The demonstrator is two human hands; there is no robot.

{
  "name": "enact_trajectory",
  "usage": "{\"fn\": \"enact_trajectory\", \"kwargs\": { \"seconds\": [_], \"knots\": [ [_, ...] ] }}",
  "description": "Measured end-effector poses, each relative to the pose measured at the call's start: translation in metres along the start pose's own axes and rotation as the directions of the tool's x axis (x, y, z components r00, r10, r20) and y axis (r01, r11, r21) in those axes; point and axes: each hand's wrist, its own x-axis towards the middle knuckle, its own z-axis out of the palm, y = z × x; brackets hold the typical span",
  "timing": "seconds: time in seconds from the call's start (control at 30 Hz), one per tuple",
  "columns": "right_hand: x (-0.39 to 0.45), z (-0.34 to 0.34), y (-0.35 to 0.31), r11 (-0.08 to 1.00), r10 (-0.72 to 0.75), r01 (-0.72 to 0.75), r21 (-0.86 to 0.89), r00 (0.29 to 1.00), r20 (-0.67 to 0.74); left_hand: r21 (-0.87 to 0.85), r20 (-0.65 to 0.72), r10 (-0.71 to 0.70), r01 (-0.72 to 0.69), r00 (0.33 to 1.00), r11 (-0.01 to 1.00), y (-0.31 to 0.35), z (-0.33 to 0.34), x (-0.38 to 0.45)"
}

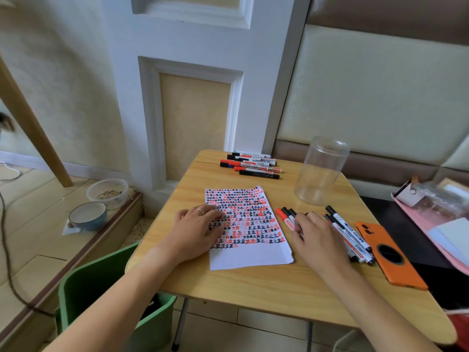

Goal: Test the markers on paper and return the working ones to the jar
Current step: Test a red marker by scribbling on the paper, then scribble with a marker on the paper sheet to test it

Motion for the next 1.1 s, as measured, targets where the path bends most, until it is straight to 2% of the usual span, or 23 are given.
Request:
{"fn": "enact_trajectory", "kwargs": {
  "seconds": [0.17, 0.23, 0.33, 0.47, 0.73, 0.93, 1.03, 1.1],
  "knots": [
    [0.002, 0.002, -0.006, 0.995, 0.097, -0.097, 0.0, 0.995, -0.005, -0.015, -0.017, -0.001, 0.001, 1.0, 1.0, 0.002, 0.001, 0.0],
    [0.004, 0.001, -0.013, 0.995, 0.027, -0.026, 0.096, 1.0, -0.003, -0.022, -0.02, -0.003, 0.003, 1.0, 1.0, 0.002, 0.0, 0.0],
    [0.005, 0.001, -0.03, 0.955, -0.135, 0.099, 0.281, 0.984, 0.112, -0.038, -0.03, -0.005, 0.004, 1.0, 0.999, 0.003, 0.0, 0.0],
    [0.003, 0.011, -0.046, 0.924, -0.278, 0.186, 0.334, 0.926, 0.254, -0.034, -0.035, -0.009, 0.008, 0.999, 0.999, 0.003, -0.001, 0.004],
    [0.014, 0.013, -0.049, 0.913, -0.292, 0.179, 0.367, 0.914, 0.28, 0.001, -0.044, -0.021, 0.021, 0.999, 1.0, -0.006, -0.003, 0.032],
    [0.038, 0.01, -0.05, 0.912, -0.306, 0.16, 0.378, 0.879, 0.365, -0.02, -0.02, -0.031, 0.031, 0.999, 0.999, -0.015, -0.002, 0.052],
    [0.067, 0.017, -0.051, 0.923, -0.241, 0.091, 0.375, 0.895, 0.375, -0.024, -0.021, -0.03, 0.029, 0.999, 0.999, -0.018, 0.0, 0.056],
    [0.096, 0.029, -0.05, 0.946, -0.189, 0.083, 0.314, 0.927, 0.324, -0.037, -0.02, -0.025, 0.024, 0.999, 0.999, -0.02, 0.002, 0.058]
  ]
}}
